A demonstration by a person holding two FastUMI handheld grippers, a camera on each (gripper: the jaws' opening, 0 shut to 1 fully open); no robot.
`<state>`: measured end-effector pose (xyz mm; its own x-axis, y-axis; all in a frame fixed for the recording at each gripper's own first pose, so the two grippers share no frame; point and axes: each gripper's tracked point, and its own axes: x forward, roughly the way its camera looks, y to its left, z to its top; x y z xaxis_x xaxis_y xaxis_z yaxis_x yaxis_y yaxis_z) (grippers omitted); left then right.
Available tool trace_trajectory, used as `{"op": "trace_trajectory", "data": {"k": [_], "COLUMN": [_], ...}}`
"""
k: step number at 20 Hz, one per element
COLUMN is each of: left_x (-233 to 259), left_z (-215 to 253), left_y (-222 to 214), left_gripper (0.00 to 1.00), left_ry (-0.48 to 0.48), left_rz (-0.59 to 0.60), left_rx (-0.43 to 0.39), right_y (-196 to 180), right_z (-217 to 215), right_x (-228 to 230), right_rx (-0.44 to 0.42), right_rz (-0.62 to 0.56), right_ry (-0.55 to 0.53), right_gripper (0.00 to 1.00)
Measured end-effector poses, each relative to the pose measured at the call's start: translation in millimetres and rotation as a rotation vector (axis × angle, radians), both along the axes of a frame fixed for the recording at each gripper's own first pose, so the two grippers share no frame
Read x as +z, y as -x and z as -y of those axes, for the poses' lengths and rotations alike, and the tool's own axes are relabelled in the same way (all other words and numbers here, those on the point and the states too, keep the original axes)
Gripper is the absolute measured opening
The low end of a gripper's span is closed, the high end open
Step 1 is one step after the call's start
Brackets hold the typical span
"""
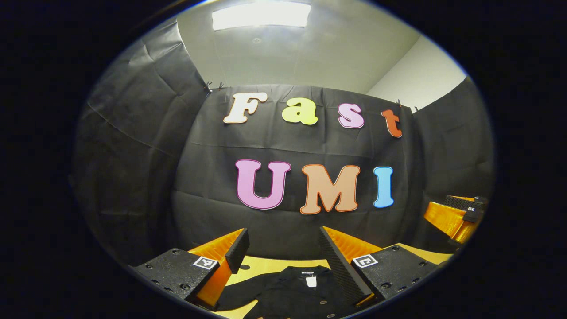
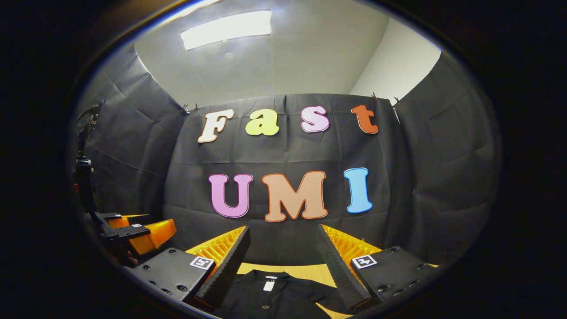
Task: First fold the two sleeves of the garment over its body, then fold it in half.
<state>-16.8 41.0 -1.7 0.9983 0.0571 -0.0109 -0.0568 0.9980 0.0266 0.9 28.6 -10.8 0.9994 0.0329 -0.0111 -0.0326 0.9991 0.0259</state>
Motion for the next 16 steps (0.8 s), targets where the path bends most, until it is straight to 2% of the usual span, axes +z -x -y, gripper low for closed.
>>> {"op": "trace_trajectory", "data": {"k": [1, 10, 11, 13, 16], "left_x": [-1, -11, -14, -17, -18], "left_z": [-1, -23, -24, -26, -29], "left_y": [1, -1, -1, -3, -6], "left_gripper": [0.96, 0.94, 0.97, 0.94, 0.97], "left_ry": [-0.001, -0.01, -0.009, -0.005, 0.011], "left_rz": [-0.002, -0.02, -0.028, -0.037, -0.039], "left_rx": [0.002, 0.009, 0.005, 0.003, 0.03], "right_y": [-2, -13, -13, -13, -14], "right_z": [0, -11, -9, -5, -4], "right_x": [0, -5, -7, -6, -5], "right_rx": [0.001, 0.007, -0.001, -0.016, -0.002], "right_rz": [0.0, 0.007, 0.006, 0.018, 0.025], "right_ry": [0.001, 0.025, 0.036, 0.051, 0.026], "right_gripper": [0.96, 0.96, 0.96, 0.97, 0.99]}}
